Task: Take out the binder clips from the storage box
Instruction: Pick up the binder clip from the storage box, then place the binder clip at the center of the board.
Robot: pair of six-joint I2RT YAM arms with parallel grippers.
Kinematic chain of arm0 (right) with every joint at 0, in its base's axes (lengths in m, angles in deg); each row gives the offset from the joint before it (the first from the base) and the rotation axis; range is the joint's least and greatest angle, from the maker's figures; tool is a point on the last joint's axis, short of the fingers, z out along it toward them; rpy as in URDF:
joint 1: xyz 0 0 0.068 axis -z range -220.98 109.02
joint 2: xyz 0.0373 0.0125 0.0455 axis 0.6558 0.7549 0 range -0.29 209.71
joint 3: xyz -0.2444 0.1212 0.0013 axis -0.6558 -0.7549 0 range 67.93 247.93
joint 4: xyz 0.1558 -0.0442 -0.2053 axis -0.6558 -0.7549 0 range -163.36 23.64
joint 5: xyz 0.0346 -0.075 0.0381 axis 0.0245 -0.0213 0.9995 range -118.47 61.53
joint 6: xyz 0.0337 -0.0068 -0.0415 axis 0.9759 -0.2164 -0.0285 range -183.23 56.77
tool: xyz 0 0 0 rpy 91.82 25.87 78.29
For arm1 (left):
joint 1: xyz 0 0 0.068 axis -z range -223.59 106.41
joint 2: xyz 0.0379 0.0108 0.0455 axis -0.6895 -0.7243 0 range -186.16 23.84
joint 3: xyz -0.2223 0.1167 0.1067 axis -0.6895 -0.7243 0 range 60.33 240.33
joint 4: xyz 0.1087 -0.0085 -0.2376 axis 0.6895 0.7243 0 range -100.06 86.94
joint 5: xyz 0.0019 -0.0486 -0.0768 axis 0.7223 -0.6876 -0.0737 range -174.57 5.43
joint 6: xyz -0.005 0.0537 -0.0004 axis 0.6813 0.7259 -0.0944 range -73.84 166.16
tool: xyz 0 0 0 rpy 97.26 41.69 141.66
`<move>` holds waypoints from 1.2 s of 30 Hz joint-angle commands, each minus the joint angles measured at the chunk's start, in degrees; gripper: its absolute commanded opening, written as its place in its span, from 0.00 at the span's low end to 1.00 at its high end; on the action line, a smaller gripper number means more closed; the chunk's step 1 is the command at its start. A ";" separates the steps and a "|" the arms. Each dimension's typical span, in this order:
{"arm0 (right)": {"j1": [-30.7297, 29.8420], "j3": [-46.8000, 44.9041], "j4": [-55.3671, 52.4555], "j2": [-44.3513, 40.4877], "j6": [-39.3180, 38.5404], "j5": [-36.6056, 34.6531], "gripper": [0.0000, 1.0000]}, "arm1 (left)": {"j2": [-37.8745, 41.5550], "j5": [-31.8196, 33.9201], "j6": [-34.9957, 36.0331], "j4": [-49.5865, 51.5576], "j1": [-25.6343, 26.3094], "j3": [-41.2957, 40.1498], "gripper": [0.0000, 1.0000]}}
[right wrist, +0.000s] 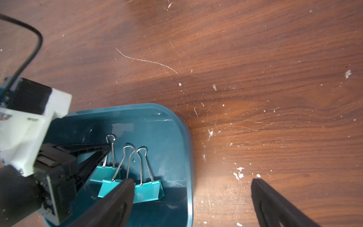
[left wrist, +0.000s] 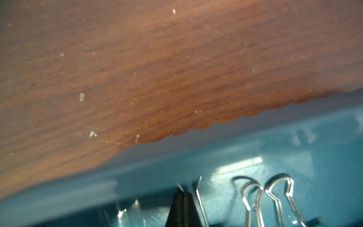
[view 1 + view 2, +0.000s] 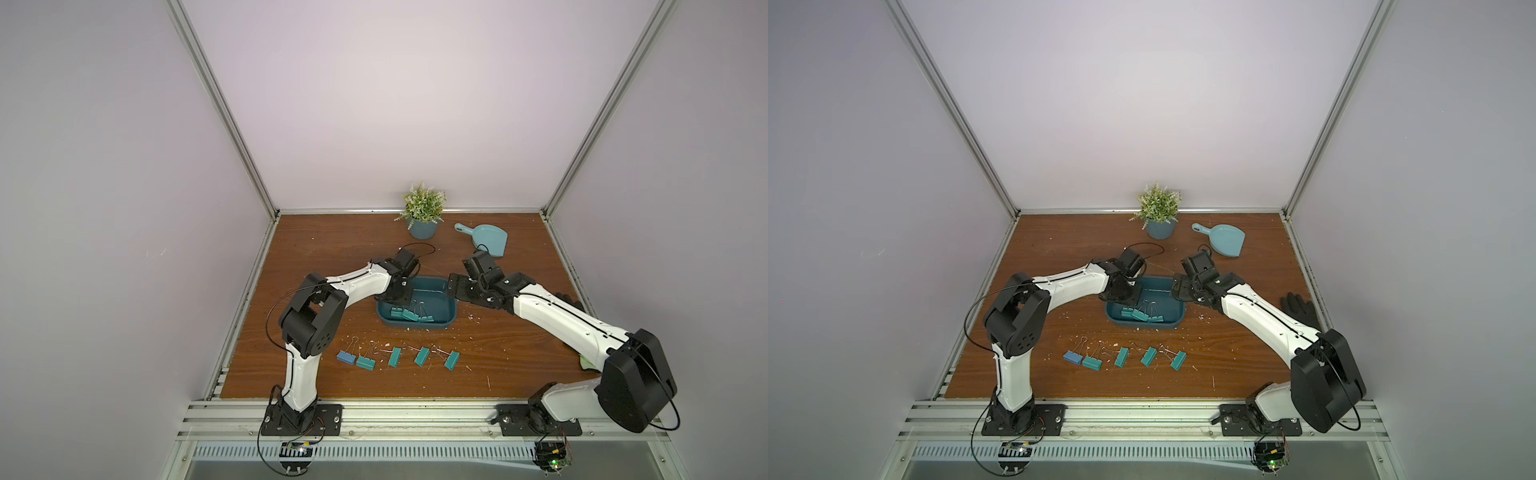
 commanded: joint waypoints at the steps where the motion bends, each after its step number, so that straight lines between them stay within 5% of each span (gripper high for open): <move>1: 0.34 1.75 0.17 -0.44 -0.02 0.58 0.99 | -0.10 2.33 -0.12 2.33 0.35 -0.92 0.00; 12: -0.73 3.41 2.54 0.14 -2.15 2.68 0.99 | 11.37 2.73 -5.59 2.68 -2.84 1.23 0.00; 22: -5.32 8.91 3.86 5.72 -4.20 3.53 0.99 | 24.84 7.52 -11.59 5.14 -6.31 -8.17 0.00; 36: -10.08 15.64 3.98 12.72 -5.61 4.36 0.99 | 50.89 5.92 -21.15 7.34 -28.91 -39.44 0.00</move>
